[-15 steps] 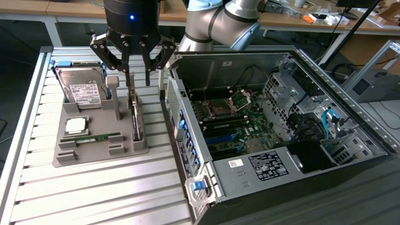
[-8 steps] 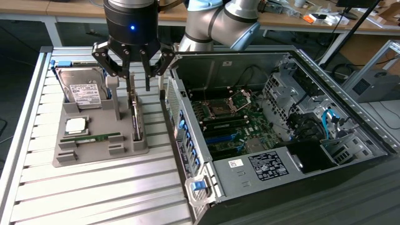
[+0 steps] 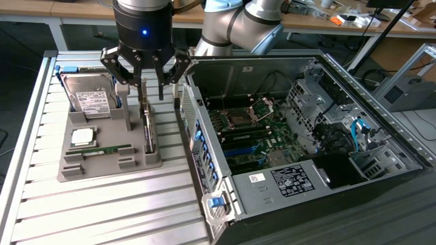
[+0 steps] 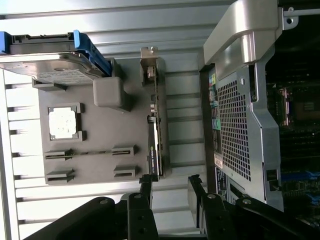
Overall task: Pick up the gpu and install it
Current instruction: 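Pick up the gpu and move the gpu toward the slot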
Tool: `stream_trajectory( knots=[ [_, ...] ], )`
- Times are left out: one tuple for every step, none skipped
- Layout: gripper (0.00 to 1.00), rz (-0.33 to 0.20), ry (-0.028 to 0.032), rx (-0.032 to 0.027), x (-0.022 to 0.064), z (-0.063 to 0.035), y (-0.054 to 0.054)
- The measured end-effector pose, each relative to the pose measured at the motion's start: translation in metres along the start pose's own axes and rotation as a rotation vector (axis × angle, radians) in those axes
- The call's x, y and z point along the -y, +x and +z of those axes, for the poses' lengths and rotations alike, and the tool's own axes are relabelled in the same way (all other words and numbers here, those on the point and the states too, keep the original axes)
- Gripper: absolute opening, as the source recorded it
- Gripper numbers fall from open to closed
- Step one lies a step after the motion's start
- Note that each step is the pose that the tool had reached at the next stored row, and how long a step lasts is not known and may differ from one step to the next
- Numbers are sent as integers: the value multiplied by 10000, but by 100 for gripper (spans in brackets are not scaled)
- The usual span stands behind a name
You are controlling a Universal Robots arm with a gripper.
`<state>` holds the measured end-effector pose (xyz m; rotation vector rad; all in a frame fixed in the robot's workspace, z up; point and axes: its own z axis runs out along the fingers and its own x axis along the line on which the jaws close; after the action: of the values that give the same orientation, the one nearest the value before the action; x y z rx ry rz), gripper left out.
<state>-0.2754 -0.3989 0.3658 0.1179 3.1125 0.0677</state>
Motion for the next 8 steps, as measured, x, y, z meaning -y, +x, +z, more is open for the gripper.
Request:
stream_trajectory(
  knots=[
    [42, 0, 0, 1, 0, 2, 0],
    [42, 0, 0, -1, 1, 17, 1],
    [42, 0, 0, -1, 1, 32, 1],
    [42, 0, 0, 0, 1, 33, 1],
    [42, 0, 1, 0, 2, 35, 1],
    [42, 0, 1, -1, 2, 37, 1],
    [42, 0, 1, -1, 2, 39, 1],
    [42, 0, 0, 0, 2, 40, 1]
  ],
)
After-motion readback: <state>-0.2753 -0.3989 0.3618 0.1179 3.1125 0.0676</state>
